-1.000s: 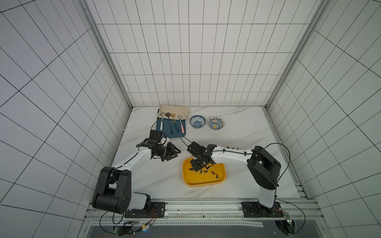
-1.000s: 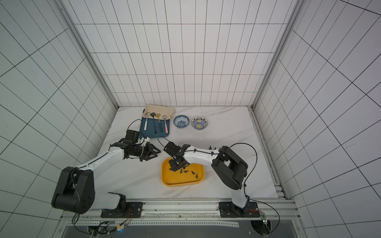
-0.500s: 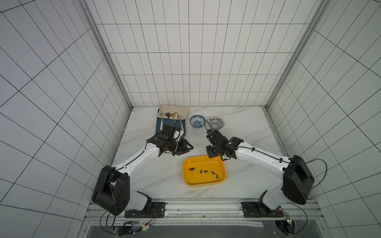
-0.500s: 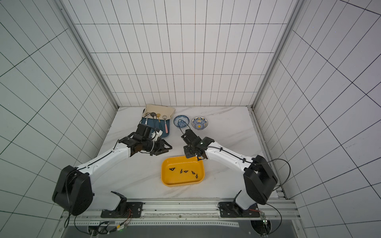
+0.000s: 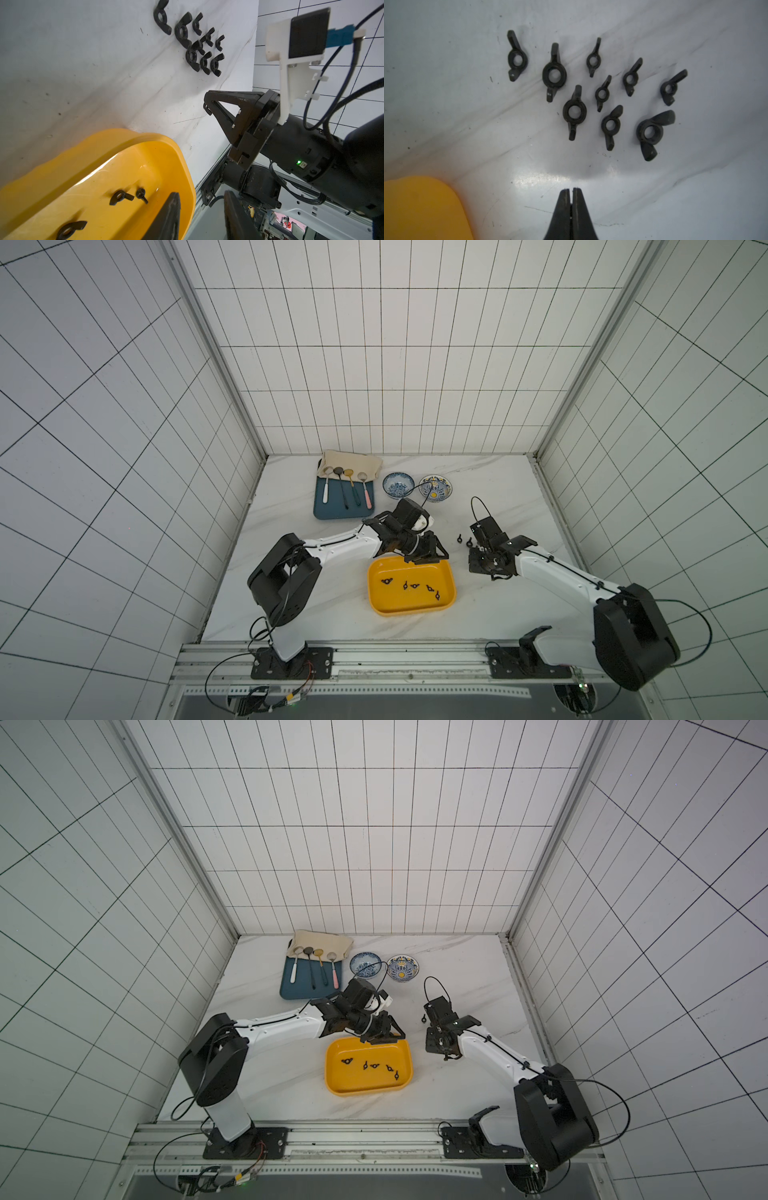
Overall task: Take out the wing nut from the storage box
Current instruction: Place the wing nut at the center of the board.
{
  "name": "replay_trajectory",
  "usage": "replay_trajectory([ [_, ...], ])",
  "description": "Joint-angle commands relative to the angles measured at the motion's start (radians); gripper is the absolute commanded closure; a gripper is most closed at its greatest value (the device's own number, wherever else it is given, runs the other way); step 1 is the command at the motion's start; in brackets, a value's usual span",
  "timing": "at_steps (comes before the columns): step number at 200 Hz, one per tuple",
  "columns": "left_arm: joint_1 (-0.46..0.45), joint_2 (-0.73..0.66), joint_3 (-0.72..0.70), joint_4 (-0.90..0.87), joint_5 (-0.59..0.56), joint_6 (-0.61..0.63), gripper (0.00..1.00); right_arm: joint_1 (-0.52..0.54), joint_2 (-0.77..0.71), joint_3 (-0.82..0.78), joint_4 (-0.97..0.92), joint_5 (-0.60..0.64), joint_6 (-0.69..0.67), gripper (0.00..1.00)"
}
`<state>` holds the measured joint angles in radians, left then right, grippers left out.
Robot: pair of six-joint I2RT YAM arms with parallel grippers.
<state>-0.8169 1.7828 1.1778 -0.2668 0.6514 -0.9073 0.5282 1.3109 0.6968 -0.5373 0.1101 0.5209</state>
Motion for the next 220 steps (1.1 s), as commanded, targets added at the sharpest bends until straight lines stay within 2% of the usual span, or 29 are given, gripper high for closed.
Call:
replay_trajectory([
  [1, -0.003, 0.019, 0.053, 0.070, 0.012, -0.025, 0.62, -0.021, 0.006, -0.031, 0.046, -0.001, 0.033, 1.00],
  [44, -0.004, 0.040, 0.087, 0.022, 0.020, 0.012, 0.62, -0.085, 0.065, -0.028, 0.057, -0.008, 0.048, 1.00],
  [94, -0.002, 0.024, 0.056, 0.010, 0.014, 0.029, 0.62, -0.097, 0.112, -0.008, 0.048, -0.019, 0.049, 0.98],
  [138, -0.002, 0.026, 0.050, 0.011, 0.019, 0.027, 0.62, -0.097, 0.138, -0.001, 0.032, -0.049, 0.048, 0.93],
  [178, -0.002, 0.029, 0.053, 0.008, 0.024, 0.025, 0.61, -0.097, 0.087, 0.007, 0.001, -0.045, 0.054, 0.83],
  [220, 0.013, 0.000, 0.044, -0.005, 0.022, 0.033, 0.60, -0.096, -0.012, 0.047, -0.078, -0.026, 0.050, 0.80],
])
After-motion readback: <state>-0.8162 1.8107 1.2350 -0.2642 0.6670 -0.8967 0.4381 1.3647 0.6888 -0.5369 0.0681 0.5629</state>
